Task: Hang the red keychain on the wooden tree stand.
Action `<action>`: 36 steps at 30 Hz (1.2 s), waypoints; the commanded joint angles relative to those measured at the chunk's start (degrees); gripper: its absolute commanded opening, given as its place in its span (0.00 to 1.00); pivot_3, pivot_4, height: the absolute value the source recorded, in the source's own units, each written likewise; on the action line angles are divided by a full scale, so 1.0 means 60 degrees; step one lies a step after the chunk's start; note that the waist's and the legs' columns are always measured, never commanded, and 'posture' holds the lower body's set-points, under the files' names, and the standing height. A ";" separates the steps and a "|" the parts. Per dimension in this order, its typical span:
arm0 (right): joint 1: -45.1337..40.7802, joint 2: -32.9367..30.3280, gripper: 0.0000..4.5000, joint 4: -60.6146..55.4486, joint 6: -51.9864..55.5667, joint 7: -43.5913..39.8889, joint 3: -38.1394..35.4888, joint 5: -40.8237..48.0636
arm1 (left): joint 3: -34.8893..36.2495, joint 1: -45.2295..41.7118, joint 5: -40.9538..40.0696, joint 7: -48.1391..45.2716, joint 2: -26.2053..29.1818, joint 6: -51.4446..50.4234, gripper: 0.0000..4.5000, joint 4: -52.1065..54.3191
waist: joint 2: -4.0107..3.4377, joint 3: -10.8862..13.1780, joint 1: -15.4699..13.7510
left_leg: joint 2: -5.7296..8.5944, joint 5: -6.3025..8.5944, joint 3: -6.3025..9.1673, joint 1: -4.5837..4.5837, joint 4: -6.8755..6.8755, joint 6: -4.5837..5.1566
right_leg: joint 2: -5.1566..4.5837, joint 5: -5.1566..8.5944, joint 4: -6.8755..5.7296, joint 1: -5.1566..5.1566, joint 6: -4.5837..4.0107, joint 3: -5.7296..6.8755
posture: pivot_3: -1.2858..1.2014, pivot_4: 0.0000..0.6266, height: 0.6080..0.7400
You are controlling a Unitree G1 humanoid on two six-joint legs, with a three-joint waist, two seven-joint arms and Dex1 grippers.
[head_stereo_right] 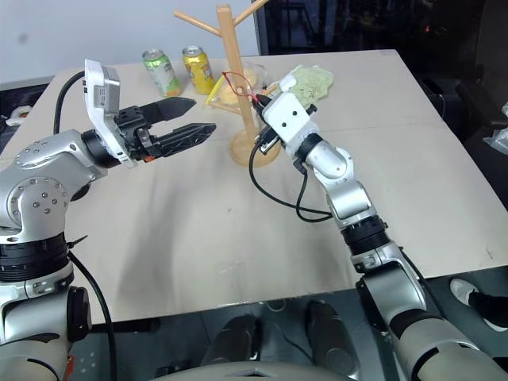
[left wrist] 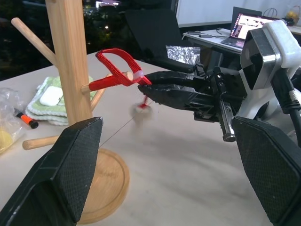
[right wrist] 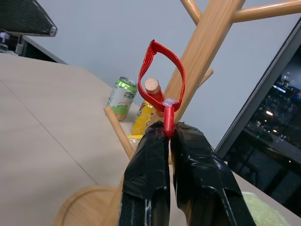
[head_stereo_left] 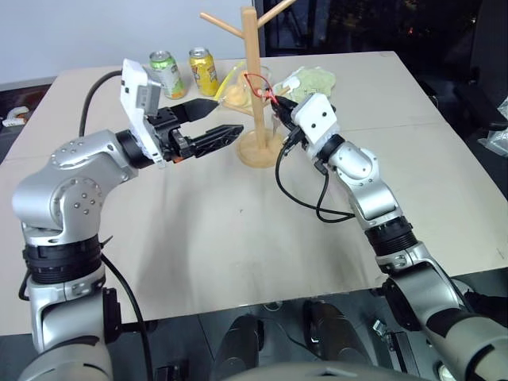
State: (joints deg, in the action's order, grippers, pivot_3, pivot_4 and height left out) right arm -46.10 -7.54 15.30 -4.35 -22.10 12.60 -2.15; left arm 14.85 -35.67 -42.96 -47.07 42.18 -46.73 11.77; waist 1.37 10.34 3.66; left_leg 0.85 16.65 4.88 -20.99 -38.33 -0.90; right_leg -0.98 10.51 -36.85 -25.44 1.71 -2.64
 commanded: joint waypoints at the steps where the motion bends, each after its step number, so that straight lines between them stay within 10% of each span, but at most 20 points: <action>1: -0.0040 0.0050 0.01 -0.0295 0.0066 -0.0061 -0.0123 0.0025 | 0.0126 -0.0174 -0.0067 -0.0026 0.0108 0.0239 1.00 0.0175 | 0.0000 0.0000 0.0007 | 0.0000 0.0000 0.0001 0.0000 0.0000 0.0000 | 0.0000 0.0000 -0.0001 0.0000 0.0000 0.0000 | 0.52 0.24 1.00; 14: 0.0021 0.0012 0.01 -0.0688 0.1969 -0.0227 -0.0464 0.0381 | -0.0215 -0.0499 0.0206 -0.0142 0.0121 0.0538 1.00 -0.0197 | 0.0000 0.0000 0.0017 | 0.0000 0.0000 0.0000 -0.0002 0.0000 0.0000 | 0.0000 0.0000 -0.0001 -0.0003 0.0000 0.0000 | 0.52 0.24 1.00; 25: 0.1589 -0.1785 0.97 -0.3704 0.3925 -0.2450 -0.1255 0.2325 | -0.0870 -0.0990 0.1019 -0.0737 0.0949 0.0624 1.00 -0.1260 | -0.0001 0.0001 -0.0043 | 0.0004 0.0015 0.0008 -0.0016 -0.0003 0.0026 | -0.0001 0.0001 0.0003 -0.0004 0.0001 0.0010 | 0.52 0.24 1.00; 36: 0.0516 -0.5028 0.98 -0.5482 0.9093 -0.4256 -0.3679 0.7008 | -0.1937 -0.1817 0.2758 -0.3012 0.2219 0.2320 1.00 -0.3667 | -0.0024 0.0017 -0.0023 | -0.0009 0.0017 -0.0001 -0.0012 -0.0006 0.0032 | 0.0016 0.0006 0.0005 -0.0003 0.0003 0.0012 | 0.52 0.24 1.00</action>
State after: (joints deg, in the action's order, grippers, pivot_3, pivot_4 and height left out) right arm -42.04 -37.28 -15.35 48.13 -47.73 -7.93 37.03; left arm 2.68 -45.08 -27.75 -63.71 54.26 -35.39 -9.30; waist 1.22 10.45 3.52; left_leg 0.80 16.75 4.88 -21.06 -38.36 -0.71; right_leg -0.88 10.55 -36.82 -25.46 1.73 -2.56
